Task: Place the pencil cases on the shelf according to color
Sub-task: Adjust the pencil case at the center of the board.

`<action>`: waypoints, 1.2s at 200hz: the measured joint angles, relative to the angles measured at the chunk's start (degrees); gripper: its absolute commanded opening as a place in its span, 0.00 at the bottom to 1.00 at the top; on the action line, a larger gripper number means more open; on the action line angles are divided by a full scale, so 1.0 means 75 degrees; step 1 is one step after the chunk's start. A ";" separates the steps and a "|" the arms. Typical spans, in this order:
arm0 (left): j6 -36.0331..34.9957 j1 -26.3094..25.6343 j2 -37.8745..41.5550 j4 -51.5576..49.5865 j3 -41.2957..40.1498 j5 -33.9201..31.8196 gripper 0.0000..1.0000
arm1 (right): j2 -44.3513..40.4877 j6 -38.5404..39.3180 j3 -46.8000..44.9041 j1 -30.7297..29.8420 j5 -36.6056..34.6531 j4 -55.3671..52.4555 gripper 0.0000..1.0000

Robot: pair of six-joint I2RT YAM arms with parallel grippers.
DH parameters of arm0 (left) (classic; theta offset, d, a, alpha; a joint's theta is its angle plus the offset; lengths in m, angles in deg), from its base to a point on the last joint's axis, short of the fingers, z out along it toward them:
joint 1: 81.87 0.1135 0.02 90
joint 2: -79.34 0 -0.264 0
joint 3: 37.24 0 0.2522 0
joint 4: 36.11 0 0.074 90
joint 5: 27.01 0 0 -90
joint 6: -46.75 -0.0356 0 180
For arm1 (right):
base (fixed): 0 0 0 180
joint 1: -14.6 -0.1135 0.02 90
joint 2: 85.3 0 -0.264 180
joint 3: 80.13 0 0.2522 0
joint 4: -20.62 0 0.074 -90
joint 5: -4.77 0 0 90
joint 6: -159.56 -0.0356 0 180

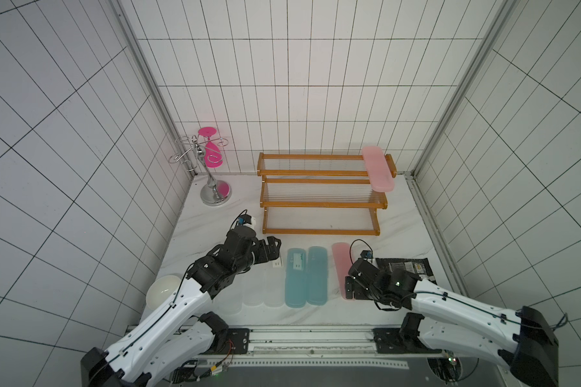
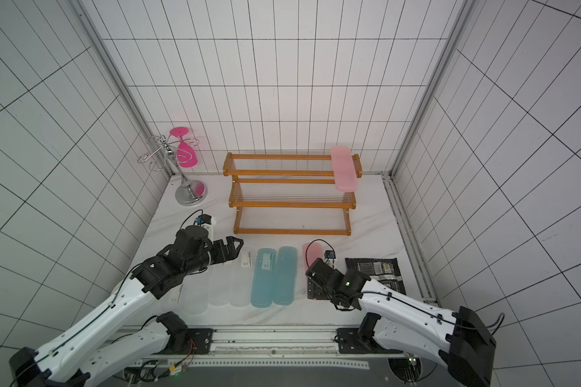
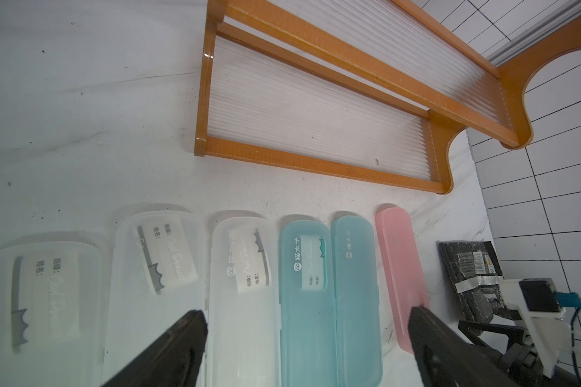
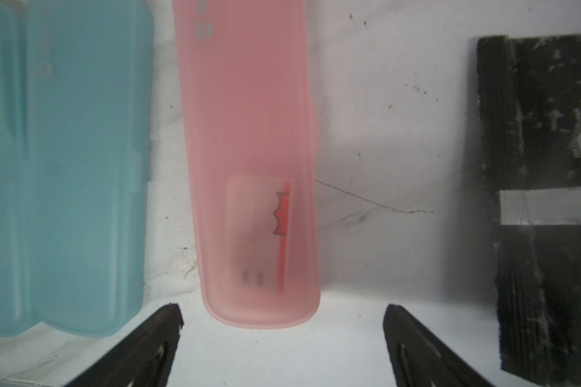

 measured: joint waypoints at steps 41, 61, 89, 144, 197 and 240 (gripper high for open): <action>0.0009 0.0000 -0.0003 0.0003 -0.0020 0.0064 0.98 | 0.1011 0.0140 0.0015 0.0000 0.0192 0.0440 0.99; 0.0012 0.0000 0.0003 0.0003 -0.0029 0.0085 0.98 | 0.1518 0.0143 0.0137 -0.0003 0.0256 0.0629 0.99; 0.0012 0.0000 0.0052 0.0000 -0.0079 0.0090 0.98 | 0.2031 0.0160 0.0428 -0.0003 0.0286 0.0953 0.98; 0.0009 0.0000 0.0096 -0.0003 -0.0093 0.0099 0.98 | 0.2527 0.0146 0.0571 -0.0026 0.0303 0.1259 0.96; 0.0006 0.0000 0.0268 -0.0006 -0.0093 0.0093 0.98 | 0.0930 -0.0015 0.0376 -0.0061 0.0093 0.0901 0.97; 0.0012 0.0000 0.0274 -0.0006 -0.0093 0.0096 0.98 | 0.0146 0.0119 0.0315 -0.0052 0.0085 0.0705 0.98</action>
